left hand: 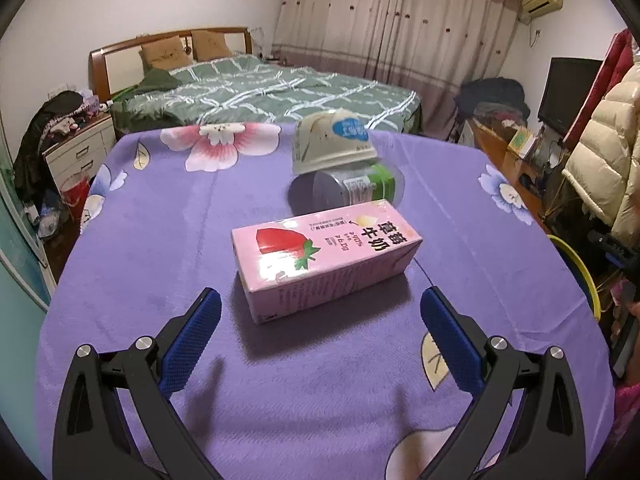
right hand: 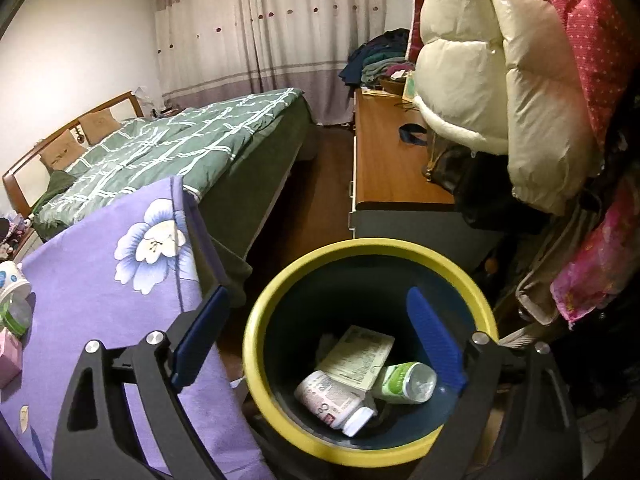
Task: Collect trash
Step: 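Grasp the pink strawberry milk carton with the left gripper and lift it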
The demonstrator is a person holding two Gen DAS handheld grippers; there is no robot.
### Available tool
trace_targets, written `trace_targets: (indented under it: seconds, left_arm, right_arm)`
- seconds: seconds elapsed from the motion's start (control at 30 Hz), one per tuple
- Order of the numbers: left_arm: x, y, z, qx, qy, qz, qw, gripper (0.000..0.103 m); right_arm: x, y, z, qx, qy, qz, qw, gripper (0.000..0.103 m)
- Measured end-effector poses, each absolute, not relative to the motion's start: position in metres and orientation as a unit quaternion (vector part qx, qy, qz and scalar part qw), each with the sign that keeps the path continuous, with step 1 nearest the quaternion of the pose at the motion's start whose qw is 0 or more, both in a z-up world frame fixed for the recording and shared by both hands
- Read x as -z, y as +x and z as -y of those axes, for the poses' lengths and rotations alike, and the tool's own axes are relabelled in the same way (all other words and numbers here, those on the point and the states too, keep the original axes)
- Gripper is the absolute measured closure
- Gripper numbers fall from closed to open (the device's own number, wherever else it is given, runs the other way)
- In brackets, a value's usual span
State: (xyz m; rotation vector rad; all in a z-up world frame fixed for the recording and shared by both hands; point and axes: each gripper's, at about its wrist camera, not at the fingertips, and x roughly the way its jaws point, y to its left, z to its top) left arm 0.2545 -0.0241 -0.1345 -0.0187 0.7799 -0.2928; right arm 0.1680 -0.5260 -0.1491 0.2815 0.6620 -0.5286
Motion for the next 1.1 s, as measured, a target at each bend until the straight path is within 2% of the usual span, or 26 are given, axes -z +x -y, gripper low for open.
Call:
trace_targets:
  seconds: [0.17, 0.4, 0.53, 0.63, 0.87, 1.1]
  left_arm:
    - [0.141, 0.27, 0.032, 0.161, -0.021, -0.4, 0.902, 0.005]
    - [0.139, 0.254, 0.082, 0.267, 0.014, -0.406, 0.874, 0.005]
    - [0.122, 0.242, 0.093, 0.284, 0.027, -0.374, 0.882, 0.005]
    - [0.111, 0.252, 0.089, 0.255, 0.038, -0.362, 0.896, 0.005]
    - [0.122, 0.303, 0.106, 0.261, 0.071, -0.407, 0.872, 0.005]
    - [0.149, 0.333, 0.133, 0.253, 0.102, -0.454, 0.848, 0.023]
  right_arm:
    - [0.148, 0.172, 0.521, 0.246, 0.134, -0.318, 0.906, 0.017]
    - [0.148, 0.173, 0.52, 0.239, 0.142, -0.317, 0.907, 0.017]
    - [0.148, 0.173, 0.519, 0.236, 0.142, -0.317, 0.908, 0.017]
    - [0.149, 0.174, 0.52, 0.233, 0.143, -0.317, 0.908, 0.017]
    - [0.149, 0.174, 0.52, 0.232, 0.144, -0.317, 0.908, 0.017]
    - [0.149, 0.175, 0.518, 0.227, 0.142, -0.319, 0.909, 0.017]
